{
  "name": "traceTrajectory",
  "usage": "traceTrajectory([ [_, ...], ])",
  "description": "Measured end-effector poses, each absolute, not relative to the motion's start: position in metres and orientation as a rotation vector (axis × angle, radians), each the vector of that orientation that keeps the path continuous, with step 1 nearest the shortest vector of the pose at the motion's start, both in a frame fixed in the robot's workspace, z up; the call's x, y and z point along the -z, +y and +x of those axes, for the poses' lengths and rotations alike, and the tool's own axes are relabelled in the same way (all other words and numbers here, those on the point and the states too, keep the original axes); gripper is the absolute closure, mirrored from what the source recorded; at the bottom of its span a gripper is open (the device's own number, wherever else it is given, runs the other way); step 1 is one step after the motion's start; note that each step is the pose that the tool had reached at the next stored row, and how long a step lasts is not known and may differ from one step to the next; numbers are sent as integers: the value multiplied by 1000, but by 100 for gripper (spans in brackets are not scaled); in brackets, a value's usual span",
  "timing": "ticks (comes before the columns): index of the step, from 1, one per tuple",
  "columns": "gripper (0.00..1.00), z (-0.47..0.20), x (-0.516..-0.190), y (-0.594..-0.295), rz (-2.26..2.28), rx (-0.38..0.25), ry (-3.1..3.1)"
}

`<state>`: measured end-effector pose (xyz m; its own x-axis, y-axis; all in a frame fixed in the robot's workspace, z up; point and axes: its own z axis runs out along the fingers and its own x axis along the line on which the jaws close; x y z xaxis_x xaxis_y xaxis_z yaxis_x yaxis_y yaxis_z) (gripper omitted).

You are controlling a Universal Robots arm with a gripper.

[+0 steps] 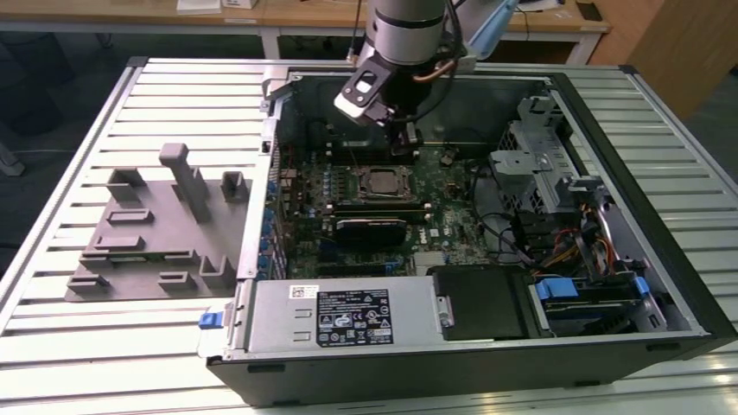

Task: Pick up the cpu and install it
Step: 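Close the cpu cover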

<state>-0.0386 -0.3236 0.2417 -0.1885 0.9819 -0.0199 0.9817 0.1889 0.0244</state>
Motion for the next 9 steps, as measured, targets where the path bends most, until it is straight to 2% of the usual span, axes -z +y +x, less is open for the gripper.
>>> traceTrajectory([
  [9, 89, -39, -241, -324, 1767, -14, 2561],
])
